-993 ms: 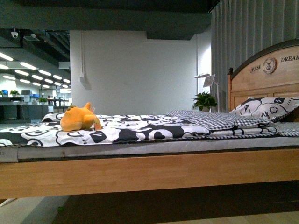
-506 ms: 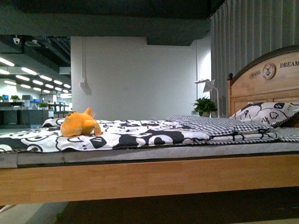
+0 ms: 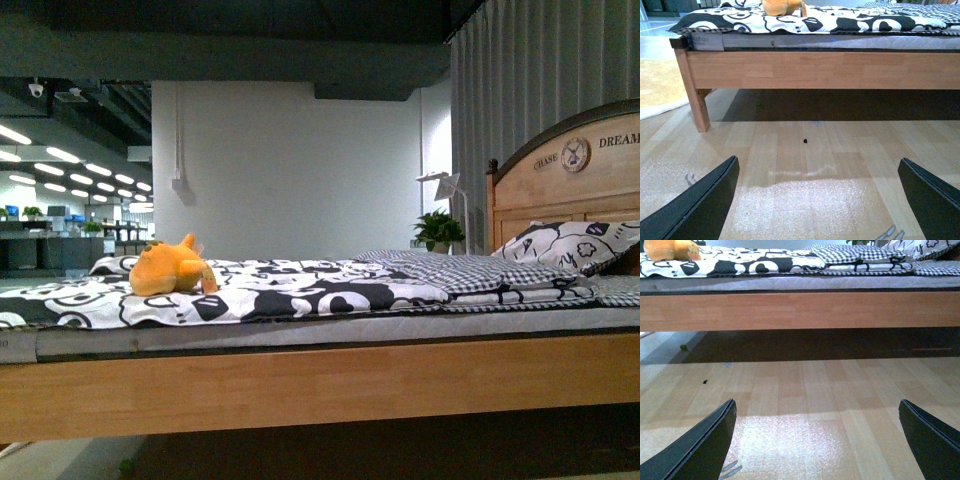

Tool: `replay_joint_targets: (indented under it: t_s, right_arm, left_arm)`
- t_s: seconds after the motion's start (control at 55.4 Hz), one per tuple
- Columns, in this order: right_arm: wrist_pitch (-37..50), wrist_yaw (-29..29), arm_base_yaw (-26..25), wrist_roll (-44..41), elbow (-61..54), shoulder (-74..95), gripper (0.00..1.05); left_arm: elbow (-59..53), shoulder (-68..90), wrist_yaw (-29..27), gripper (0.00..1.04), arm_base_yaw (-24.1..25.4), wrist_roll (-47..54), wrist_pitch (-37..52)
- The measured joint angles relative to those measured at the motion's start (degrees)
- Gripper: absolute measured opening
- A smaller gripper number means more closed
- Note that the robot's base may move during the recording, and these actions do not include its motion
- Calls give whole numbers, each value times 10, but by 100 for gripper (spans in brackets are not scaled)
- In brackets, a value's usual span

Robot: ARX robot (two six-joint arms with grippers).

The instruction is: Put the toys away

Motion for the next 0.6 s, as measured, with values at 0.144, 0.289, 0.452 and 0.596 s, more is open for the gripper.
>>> replay_joint_targets:
  t_s: [0.144, 0.289, 0.452, 0.596]
  right_arm:
    - [0, 0, 0, 0, 0, 0, 98]
    - [0, 0, 0, 0, 0, 0, 98]
    - [0, 0, 0, 0, 0, 0, 98]
    - [0, 0, 0, 0, 0, 0, 98]
  left_arm:
    - [0, 0, 0, 98, 0, 0, 0]
    - [0, 0, 0, 98, 0, 0, 0]
    - [0, 0, 0, 98, 0, 0, 0]
    - [0, 0, 0, 98, 0, 0, 0]
